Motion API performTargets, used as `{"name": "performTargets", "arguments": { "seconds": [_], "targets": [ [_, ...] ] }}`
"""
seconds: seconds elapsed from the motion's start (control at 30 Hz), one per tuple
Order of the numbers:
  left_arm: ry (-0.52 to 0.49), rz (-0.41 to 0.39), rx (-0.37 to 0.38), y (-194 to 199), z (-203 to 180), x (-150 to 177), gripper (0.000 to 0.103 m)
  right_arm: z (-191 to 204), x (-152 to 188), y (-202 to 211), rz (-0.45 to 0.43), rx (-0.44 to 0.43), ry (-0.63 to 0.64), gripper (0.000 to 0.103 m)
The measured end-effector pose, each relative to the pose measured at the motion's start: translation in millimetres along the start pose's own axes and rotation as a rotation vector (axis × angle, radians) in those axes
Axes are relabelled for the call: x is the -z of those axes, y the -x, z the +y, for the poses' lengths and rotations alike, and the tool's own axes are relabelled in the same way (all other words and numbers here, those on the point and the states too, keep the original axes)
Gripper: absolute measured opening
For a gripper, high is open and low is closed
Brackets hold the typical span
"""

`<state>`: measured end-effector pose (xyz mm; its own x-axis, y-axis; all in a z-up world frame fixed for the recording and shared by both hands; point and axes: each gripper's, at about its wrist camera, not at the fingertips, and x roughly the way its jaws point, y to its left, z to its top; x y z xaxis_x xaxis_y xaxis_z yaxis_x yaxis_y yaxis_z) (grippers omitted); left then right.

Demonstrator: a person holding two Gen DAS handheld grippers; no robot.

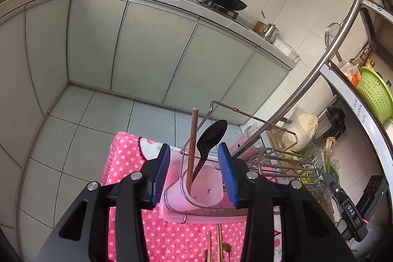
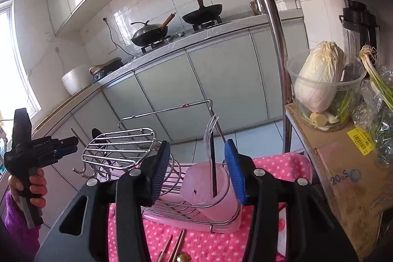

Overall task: Organize utensils
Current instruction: 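Lower the clear fork into the pink cup and open the right tool, then move both tools back down to the utensils on the cloth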

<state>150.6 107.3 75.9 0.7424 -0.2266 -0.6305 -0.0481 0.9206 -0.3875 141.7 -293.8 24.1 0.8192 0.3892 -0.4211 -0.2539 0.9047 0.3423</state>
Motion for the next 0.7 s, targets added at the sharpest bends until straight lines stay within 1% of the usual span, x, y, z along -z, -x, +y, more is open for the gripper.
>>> {"name": "performTargets", "arguments": {
  "seconds": [0.07,0.17,0.27,0.33,0.4,0.5,0.6,0.7],
  "targets": [
    [-0.018,-0.016,-0.007,6.2,0.9,2.8,0.040,1.7,1.9,7.8,-0.009,0.011,0.013,0.048],
    [-0.026,-0.016,-0.001,16.7,4.8,10.4,0.040,2.8,8.8,19.8,-0.018,0.026,0.015,0.048],
    [-0.046,-0.023,0.013,30.4,7.1,22.0,0.040,3.2,22.2,33.3,-0.023,0.037,0.014,0.048],
    [-0.071,-0.030,0.009,39.6,8.9,31.1,0.040,4.9,34.2,40.1,-0.011,0.051,0.023,0.048],
    [-0.090,-0.031,0.008,47.1,10.8,41.2,0.040,7.4,48.8,43.4,0.022,0.058,0.034,0.048],
    [-0.086,-0.008,0.023,52.5,14.8,55.0,0.040,7.6,69.6,40.3,0.098,0.045,0.016,0.048],
    [-0.085,0.036,0.042,51.4,15.2,73.4,0.040,6.3,91.2,33.7,0.170,0.032,-0.008,0.048],
    [-0.084,0.086,0.067,43.9,14.5,94.4,0.040,2.5,115.3,20.5,0.255,-0.004,-0.059,0.048]
  ]
}}
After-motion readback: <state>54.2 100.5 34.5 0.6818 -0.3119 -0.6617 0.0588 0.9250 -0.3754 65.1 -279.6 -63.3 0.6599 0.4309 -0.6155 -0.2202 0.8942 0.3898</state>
